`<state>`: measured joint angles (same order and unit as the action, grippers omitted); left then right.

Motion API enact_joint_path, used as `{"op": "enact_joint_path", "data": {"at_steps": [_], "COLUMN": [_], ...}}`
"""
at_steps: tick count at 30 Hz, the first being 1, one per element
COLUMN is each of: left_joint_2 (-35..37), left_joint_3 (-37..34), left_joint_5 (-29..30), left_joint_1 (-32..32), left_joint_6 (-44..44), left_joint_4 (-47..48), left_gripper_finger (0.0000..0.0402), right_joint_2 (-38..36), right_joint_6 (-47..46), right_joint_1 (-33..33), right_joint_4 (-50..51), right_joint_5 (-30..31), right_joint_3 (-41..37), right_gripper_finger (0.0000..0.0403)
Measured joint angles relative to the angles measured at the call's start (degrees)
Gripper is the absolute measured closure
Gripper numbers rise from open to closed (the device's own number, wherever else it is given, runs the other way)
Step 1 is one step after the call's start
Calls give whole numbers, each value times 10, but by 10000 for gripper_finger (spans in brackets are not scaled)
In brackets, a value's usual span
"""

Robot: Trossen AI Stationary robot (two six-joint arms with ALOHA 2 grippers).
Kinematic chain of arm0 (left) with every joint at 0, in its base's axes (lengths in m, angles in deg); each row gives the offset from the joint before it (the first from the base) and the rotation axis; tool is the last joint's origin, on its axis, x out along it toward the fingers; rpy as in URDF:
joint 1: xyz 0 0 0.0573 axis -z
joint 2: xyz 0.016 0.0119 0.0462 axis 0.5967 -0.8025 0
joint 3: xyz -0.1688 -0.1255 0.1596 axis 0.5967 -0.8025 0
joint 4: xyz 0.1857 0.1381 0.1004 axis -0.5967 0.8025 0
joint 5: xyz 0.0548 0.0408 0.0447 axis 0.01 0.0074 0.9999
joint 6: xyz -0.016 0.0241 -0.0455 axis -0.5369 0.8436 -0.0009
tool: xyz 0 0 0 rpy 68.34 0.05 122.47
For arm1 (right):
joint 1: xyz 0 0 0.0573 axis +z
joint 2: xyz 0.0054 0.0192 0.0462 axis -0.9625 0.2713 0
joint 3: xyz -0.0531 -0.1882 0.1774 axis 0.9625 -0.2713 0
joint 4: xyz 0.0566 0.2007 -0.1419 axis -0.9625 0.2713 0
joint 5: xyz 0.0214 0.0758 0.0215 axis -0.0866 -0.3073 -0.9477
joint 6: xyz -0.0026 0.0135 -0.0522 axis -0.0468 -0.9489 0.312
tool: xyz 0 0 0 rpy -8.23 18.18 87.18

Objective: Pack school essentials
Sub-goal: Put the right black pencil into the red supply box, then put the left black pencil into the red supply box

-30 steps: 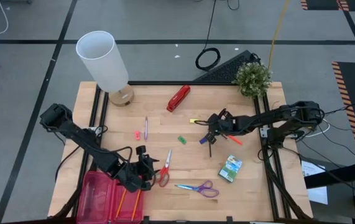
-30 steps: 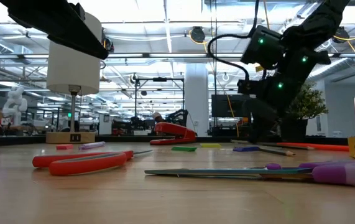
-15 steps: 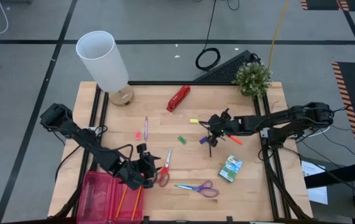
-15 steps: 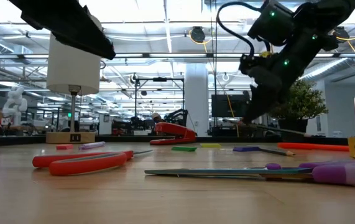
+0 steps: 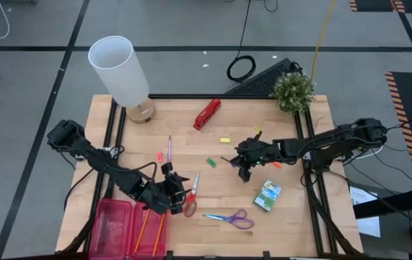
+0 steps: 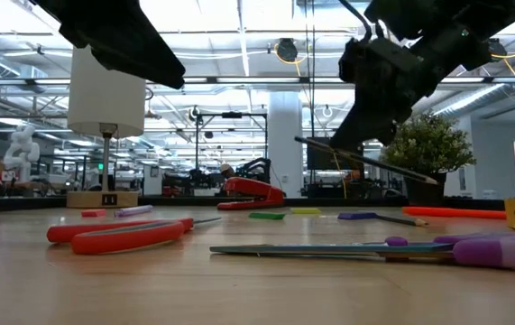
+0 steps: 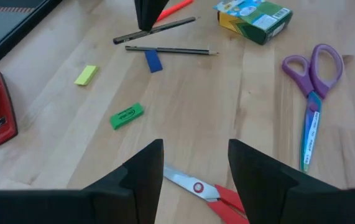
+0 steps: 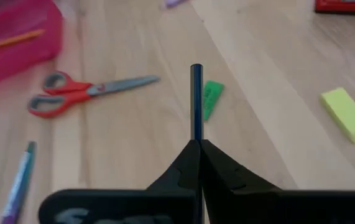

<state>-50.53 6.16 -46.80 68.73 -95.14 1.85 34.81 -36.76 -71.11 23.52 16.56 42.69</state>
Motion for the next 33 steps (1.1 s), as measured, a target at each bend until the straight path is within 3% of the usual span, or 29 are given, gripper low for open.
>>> {"op": "enact_joint_path", "data": {"at_steps": [8,14,22,27,31,33], "left_joint_2": [0,0,0,0,0,0], "left_joint_3": [0,0,0,0,0,0], "left_joint_5": [0,-1,-2,-6,-6,-6], "left_joint_1": [0,0,0,0,0,0], "left_joint_6": [2,9,15,15,18,18], "left_joint_4": [-10,-19,-18,-17,-17,-17], "left_gripper_finger": [218,218,218,218,218,218], "right_joint_2": [44,111,127,127,127,127], "right_joint_6": [-24,-40,-50,4,72,99], "right_joint_1": [15,5,-6,20,62,83], "right_joint_4": [-35,-72,-73,-33,-26,-19], "right_joint_5": [32,15,1,-88,-79,-40], "right_joint_3": [0,0,0,0,1,5], "right_gripper_finger": [402,402,396,339,274,241]}}
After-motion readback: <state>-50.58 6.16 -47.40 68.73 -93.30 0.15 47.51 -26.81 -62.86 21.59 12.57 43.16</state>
